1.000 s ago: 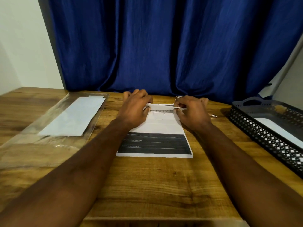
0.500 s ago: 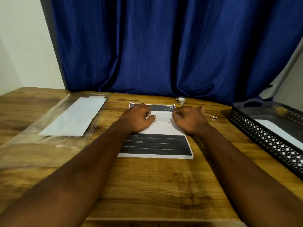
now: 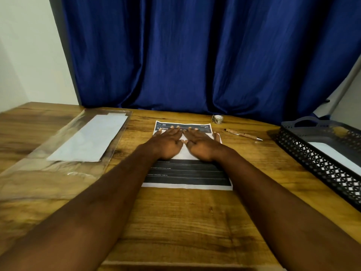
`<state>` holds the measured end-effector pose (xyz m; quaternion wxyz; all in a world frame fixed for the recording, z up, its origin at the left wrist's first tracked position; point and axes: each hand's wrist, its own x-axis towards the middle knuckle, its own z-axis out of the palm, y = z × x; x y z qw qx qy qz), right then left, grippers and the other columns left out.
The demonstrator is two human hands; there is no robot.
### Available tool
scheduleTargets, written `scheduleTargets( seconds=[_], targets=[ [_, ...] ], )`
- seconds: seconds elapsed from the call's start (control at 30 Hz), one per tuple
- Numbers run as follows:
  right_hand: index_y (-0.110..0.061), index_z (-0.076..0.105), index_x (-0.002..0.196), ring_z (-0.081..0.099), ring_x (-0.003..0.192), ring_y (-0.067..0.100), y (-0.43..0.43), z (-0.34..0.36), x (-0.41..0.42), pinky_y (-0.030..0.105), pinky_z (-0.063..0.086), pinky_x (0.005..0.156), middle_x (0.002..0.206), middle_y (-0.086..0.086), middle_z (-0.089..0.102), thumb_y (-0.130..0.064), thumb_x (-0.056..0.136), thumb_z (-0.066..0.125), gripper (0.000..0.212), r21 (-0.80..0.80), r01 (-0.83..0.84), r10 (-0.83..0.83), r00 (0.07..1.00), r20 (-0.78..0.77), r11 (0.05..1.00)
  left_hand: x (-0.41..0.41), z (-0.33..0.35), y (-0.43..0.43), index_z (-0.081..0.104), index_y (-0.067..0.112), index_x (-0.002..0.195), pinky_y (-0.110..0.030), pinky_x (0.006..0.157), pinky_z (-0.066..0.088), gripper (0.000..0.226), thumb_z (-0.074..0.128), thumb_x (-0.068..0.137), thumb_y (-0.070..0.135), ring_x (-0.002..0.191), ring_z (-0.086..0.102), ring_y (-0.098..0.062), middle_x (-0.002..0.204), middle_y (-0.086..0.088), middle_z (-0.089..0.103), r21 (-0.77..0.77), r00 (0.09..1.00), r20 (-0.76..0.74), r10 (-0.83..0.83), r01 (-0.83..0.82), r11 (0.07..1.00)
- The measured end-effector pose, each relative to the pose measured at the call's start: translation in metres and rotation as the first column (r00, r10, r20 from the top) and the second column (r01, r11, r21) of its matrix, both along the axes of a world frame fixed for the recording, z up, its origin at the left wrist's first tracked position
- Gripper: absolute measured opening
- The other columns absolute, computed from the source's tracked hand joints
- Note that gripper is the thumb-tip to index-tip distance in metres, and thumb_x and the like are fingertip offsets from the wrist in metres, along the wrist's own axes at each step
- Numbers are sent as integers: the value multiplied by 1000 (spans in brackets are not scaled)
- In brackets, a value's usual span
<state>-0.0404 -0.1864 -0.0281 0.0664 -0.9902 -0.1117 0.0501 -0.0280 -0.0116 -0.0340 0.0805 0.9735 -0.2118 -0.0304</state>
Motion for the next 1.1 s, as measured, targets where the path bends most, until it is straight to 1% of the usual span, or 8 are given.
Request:
scheduleTargets(
  seconds=[0.13,0.33,0.5,0.7,0.83,0.93,1.03,1.1],
  targets=[
    [-36,4,169,-7,164,18,-15,0,-3,63,-7,127,177,-8,-7,-49,113,16,59,15,108,-108,994,-17,994,2,-2,-5,1,22,167,-45,129,-2,65,18,111,50,160,-8,-16,174,1,-10,45,998,9,58,-58,997],
    [-32,3,170,-8,164,20,-33,-1,-6,58,-3,129,178,-6,-7,-46,114,18,60,15,183,-183,983,-8,983,2,-7,-6,0,18,166,-49,129,-3,75,16,107,60,160,-7,-23,174,-3,-10,57,962,12,271,-272,961],
    [-27,5,170,-6,164,19,-34,-5,-4,56,-1,130,178,-5,-5,-45,113,16,60,22,202,-203,979,20,979,-1,-5,-5,0,17,166,-51,129,-2,69,15,109,53,160,-7,-23,174,-3,-11,33,957,7,291,-291,956],
    [-26,7,170,-3,164,19,-34,-5,-7,56,0,130,178,-5,-3,-47,113,16,62,13,189,-189,981,36,982,-3,-7,-2,2,17,166,-51,129,-1,69,15,109,53,160,-6,-22,174,-4,-7,18,960,24,279,-279,960],
    [-23,19,169,7,164,20,-36,-6,-11,54,7,129,178,-1,10,-46,113,23,61,85,188,-197,975,107,978,-4,-8,-2,6,18,167,-50,129,-1,72,18,108,57,161,-4,-23,174,-4,-5,-20,958,45,285,-284,959],
    [-25,32,165,18,161,23,-38,-8,-14,56,12,127,175,0,23,-50,111,33,60,162,185,-212,962,174,969,-11,-5,0,10,25,167,-51,128,6,74,27,106,63,161,0,-26,174,-3,-5,-157,953,75,294,-280,947],
    [-33,47,156,23,158,22,-40,-7,-17,58,14,124,170,-5,34,-55,106,43,55,167,129,-167,956,241,977,-16,3,9,28,23,163,-52,123,23,76,35,102,67,157,19,-30,173,-5,13,-255,913,225,342,-283,925],
    [-35,55,149,25,156,20,-39,-5,-18,57,15,122,167,-6,38,-53,104,50,49,146,79,-117,953,278,986,-18,11,19,34,20,159,-55,120,29,77,35,100,69,153,27,-33,169,-10,27,-200,857,323,401,-353,914]
  ],
)
